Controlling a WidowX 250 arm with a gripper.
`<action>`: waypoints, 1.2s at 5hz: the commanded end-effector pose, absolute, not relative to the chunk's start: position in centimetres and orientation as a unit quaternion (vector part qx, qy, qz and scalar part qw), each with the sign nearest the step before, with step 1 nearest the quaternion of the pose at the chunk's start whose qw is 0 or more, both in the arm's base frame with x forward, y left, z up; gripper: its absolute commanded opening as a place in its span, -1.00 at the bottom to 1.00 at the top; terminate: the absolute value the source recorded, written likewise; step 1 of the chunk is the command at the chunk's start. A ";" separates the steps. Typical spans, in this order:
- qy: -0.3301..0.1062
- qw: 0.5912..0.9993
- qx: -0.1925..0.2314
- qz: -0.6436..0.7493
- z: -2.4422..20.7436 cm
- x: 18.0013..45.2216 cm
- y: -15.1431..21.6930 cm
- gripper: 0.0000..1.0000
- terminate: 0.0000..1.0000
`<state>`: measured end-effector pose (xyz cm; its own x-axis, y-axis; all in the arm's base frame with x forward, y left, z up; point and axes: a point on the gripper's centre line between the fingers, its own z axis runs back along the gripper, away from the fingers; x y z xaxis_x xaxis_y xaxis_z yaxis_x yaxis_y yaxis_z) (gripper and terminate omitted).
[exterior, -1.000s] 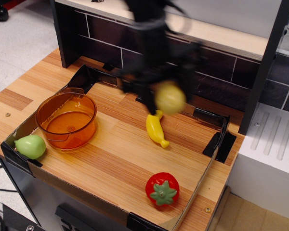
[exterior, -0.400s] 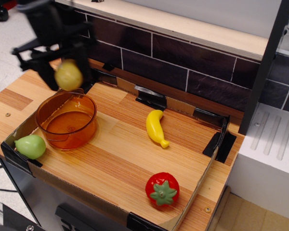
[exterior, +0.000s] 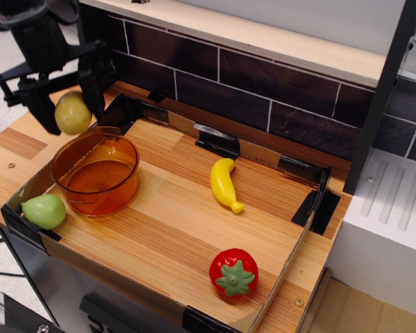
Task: Put potato in pot
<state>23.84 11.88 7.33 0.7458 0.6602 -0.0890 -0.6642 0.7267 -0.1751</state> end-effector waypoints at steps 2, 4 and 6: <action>-0.014 0.932 -0.095 0.351 8.2 25.3 9.9 1.00 -1.00; -0.030 0.928 -0.108 0.356 13.1 26.5 9.4 1.00 -1.00; -0.030 0.928 -0.108 0.356 13.1 26.5 9.4 1.00 1.00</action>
